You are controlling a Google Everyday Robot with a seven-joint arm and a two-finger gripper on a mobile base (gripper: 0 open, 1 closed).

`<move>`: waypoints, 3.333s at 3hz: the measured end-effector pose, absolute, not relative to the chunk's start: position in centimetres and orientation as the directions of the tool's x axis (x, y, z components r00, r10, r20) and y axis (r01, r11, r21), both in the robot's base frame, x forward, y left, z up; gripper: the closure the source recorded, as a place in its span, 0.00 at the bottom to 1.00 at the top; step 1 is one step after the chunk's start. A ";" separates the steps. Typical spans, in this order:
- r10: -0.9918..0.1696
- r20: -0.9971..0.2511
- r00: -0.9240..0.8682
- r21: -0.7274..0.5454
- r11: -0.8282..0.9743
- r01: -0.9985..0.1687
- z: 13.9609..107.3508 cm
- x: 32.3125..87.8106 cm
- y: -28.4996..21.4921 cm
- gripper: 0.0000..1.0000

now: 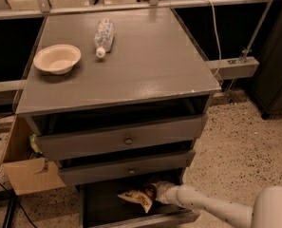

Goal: Place brown chip bag into bottom drawer

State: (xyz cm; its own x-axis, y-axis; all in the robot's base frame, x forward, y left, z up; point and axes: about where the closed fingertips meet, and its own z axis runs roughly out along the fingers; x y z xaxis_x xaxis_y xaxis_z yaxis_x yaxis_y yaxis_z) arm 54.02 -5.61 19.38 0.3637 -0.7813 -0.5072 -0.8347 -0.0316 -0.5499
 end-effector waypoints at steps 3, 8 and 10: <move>-0.784 -0.431 0.446 -0.632 -0.091 -0.770 17.8 56.4 -2.7 1.00; -0.788 -0.415 0.455 -0.656 -0.088 -0.749 17.6 57.5 -2.4 0.12; -0.799 -0.401 0.448 -0.665 -0.082 -0.742 15.6 58.6 -2.7 0.00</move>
Offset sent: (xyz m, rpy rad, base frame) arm 0.0258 0.0327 -0.0163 -0.0585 -0.1189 0.0521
